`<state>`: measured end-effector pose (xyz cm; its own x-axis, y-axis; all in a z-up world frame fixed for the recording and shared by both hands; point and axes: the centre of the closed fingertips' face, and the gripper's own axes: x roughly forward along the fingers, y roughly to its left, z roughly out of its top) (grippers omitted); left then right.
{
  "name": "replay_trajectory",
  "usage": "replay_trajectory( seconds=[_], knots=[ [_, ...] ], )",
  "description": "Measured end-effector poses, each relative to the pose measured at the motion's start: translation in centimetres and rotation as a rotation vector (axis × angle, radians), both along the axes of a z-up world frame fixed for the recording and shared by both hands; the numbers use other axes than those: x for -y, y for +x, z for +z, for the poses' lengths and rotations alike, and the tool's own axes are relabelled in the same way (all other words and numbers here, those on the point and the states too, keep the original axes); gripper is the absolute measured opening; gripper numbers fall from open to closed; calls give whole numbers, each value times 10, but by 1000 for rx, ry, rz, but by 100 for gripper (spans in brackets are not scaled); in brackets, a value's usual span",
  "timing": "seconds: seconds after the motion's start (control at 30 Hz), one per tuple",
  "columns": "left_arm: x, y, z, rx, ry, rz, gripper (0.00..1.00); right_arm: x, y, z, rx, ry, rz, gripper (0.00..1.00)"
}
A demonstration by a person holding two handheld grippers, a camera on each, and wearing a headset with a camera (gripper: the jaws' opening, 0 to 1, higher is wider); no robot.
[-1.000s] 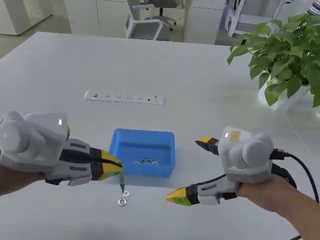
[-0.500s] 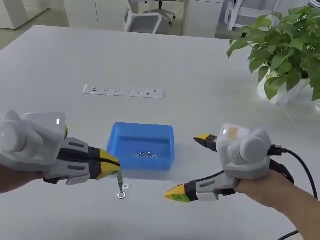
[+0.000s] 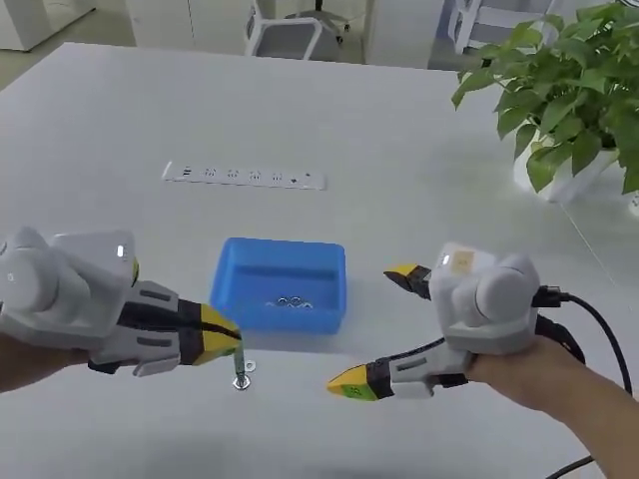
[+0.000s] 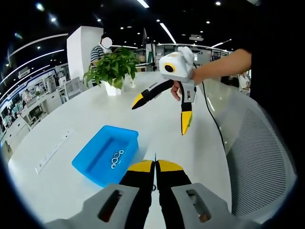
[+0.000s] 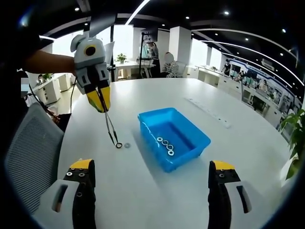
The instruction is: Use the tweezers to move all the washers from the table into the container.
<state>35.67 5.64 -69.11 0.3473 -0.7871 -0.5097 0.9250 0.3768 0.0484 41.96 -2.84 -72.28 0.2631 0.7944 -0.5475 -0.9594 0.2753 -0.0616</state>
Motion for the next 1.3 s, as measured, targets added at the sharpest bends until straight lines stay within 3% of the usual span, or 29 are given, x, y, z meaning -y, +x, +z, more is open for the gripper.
replay_trajectory(
  seconds=[0.5, 0.73, 0.97, 1.17, 1.3],
  knots=[
    [0, 0, -9, 3, 25, -23, 5, -14, -10, 0, 6, 1, 54, 95],
    [2, -1, -10, 5, 34, -52, 5, -28, -20, -2, 20, -3, 129, 86],
    [2, -2, -11, 0, 53, -89, 5, -43, -31, -7, 35, -22, 241, 67],
    [3, -3, -11, -8, 51, -108, 5, -59, -44, -16, 0, -29, 327, 51],
    [2, -1, -11, -12, 51, -110, 5, -69, -54, -21, 4, -45, 393, 40]
  ],
)
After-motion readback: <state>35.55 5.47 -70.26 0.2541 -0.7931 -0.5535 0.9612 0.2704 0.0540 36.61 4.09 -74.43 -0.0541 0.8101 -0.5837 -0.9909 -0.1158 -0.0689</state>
